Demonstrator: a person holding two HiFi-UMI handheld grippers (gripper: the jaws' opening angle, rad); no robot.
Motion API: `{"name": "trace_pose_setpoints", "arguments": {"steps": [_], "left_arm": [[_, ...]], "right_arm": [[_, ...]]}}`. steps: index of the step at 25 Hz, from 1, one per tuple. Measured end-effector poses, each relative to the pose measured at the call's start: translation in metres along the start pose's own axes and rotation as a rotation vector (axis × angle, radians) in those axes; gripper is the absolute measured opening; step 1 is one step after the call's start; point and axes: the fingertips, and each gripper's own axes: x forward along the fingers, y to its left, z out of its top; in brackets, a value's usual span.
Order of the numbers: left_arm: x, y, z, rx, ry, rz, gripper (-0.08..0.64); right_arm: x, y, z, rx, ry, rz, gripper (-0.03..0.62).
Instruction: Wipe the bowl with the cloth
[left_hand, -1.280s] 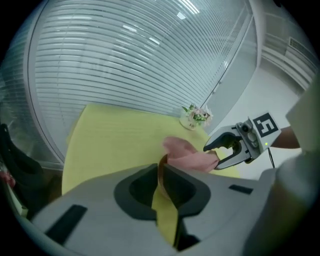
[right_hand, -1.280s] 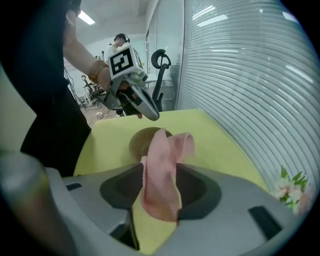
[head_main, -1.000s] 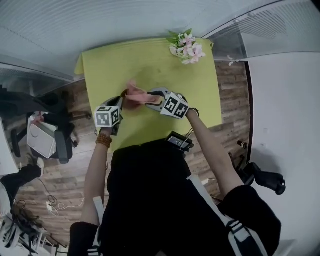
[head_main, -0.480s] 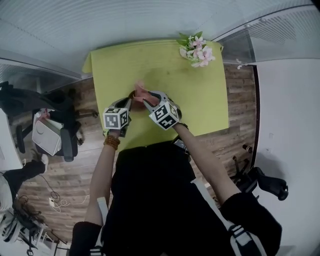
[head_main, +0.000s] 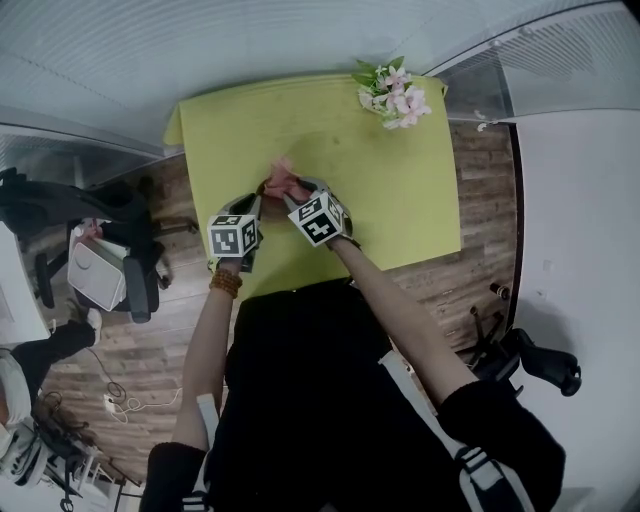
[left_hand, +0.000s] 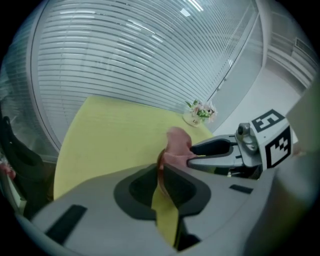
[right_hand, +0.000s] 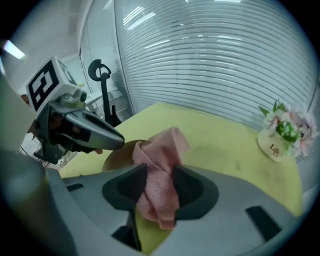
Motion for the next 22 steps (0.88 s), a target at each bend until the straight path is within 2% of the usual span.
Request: {"name": "trace_pose_setpoints", "arguments": {"steps": [5,13,17,19,21,22], "left_arm": [[0.001,0.005,0.003,-0.008,-0.008,0.015,0.029],[0.005,0.005,0.003,-0.012,-0.017,0.027,0.029],[0.006,0.016,0.010,-0.054,-0.047,0.041,0.028],[0.002,0.015,0.000,-0.093,-0.049,0.049,0.029],[-0.005,-0.008,-0.025,-0.108,-0.015,0.030,0.029],[-0.007,-0.017,-0.022,-0.095,-0.019,0.015,0.029]], "right_arm": [[0.018,-0.005,0.002,0.009,0.020,0.013,0.146],[0.037,-0.009,-0.009,0.028,0.096,0.044,0.073],[0.049,-0.013,0.001,0.183,0.072,0.053,0.040],[0.046,-0.008,-0.006,0.220,0.052,0.072,0.031],[0.021,0.002,-0.029,0.197,0.060,0.067,0.025],[0.008,-0.001,-0.027,0.169,0.044,0.048,0.025]]}}
